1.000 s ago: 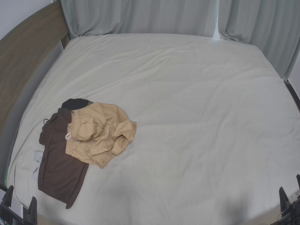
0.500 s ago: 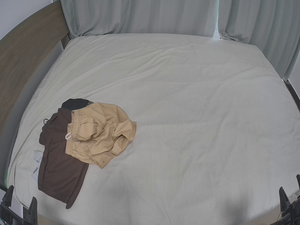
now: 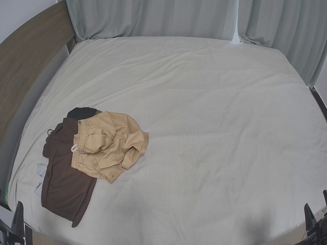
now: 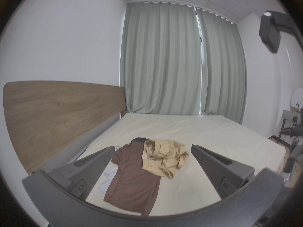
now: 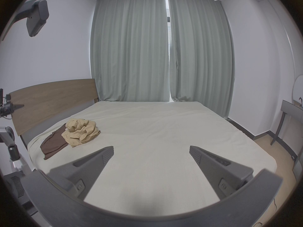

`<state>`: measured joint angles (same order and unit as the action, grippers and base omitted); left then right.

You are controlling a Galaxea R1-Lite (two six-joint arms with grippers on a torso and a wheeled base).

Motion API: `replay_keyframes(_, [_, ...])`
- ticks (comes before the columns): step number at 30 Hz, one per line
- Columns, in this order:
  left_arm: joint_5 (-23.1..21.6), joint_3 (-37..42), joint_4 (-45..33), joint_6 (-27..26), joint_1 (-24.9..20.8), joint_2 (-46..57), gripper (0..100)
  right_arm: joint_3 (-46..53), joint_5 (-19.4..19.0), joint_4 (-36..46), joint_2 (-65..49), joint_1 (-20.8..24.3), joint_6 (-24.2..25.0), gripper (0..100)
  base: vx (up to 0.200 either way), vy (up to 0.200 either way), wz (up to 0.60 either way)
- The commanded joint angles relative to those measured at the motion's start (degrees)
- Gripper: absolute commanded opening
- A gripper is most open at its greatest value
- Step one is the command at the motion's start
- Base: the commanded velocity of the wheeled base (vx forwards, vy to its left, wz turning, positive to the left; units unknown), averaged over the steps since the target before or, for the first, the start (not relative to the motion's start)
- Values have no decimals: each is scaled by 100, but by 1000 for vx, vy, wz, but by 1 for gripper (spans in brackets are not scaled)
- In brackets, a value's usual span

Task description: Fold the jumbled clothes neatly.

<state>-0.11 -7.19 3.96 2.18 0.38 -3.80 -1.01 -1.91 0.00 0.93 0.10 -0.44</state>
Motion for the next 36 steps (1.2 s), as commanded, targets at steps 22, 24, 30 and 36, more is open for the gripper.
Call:
replay_keyframes(22, [-1009,-880,105,793,-512,-1843,100,92,-2,0,-75,17,9,100,0,0,0])
replay_keyframes(24, [-1105,-942,122,819,-512,-1993,100,101,-2,0,-75,17,9,100,0,0,0])
replay_keyframes(30, [-1386,-1100,131,854,-512,-2459,100,101,-2,0,-75,17,9,100,0,0,0])
replay_keyframes(36, [-1641,-1364,131,1012,-512,-2933,100,101,-2,0,-75,17,18,100,0,0,0])
